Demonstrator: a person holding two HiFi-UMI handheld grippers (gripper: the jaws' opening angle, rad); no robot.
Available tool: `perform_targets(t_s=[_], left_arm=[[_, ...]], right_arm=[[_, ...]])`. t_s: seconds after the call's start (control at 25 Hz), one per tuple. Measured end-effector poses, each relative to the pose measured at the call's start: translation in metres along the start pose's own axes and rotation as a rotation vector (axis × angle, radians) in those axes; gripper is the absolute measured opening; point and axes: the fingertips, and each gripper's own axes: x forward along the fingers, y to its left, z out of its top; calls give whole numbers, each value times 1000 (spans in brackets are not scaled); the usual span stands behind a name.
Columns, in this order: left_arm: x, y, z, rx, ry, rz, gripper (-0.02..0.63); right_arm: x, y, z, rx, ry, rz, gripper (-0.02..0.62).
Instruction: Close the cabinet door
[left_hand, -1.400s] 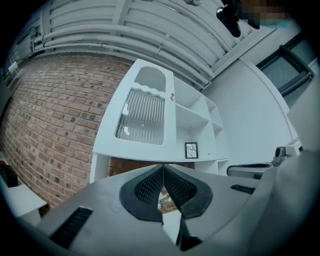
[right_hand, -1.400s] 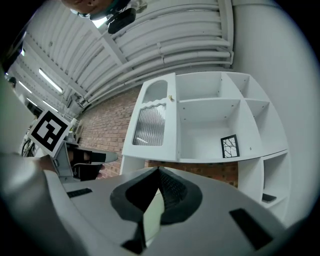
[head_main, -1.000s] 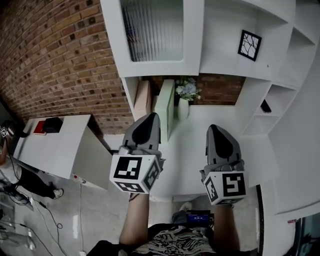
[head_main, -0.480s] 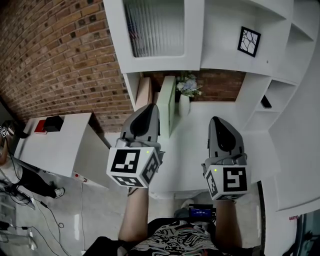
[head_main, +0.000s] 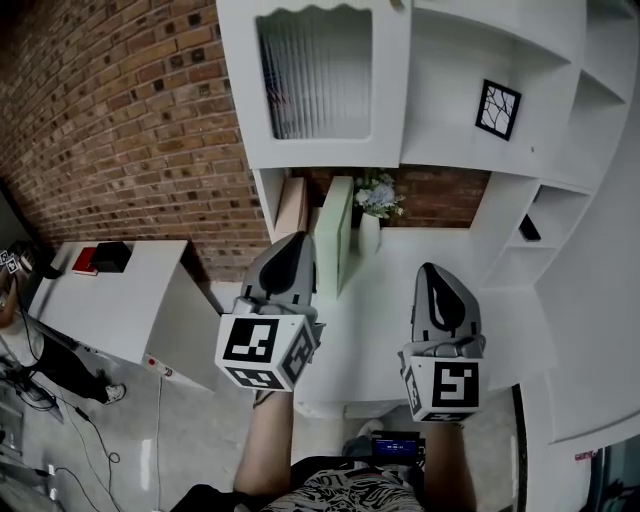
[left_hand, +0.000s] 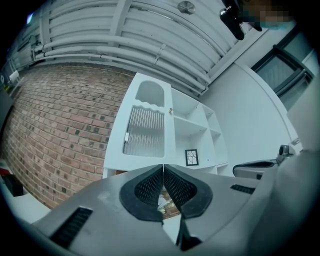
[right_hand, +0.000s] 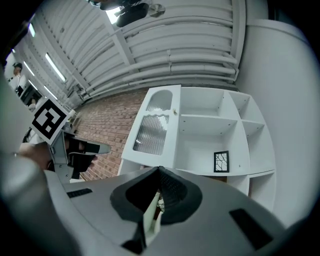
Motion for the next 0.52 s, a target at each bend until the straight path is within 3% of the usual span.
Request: perform_targets(t_s=[0.52], left_arm=[[-3, -5, -9, -3, 19, -3, 15]], right_arm=[[-7, -12, -6, 28, 9, -29, 0]])
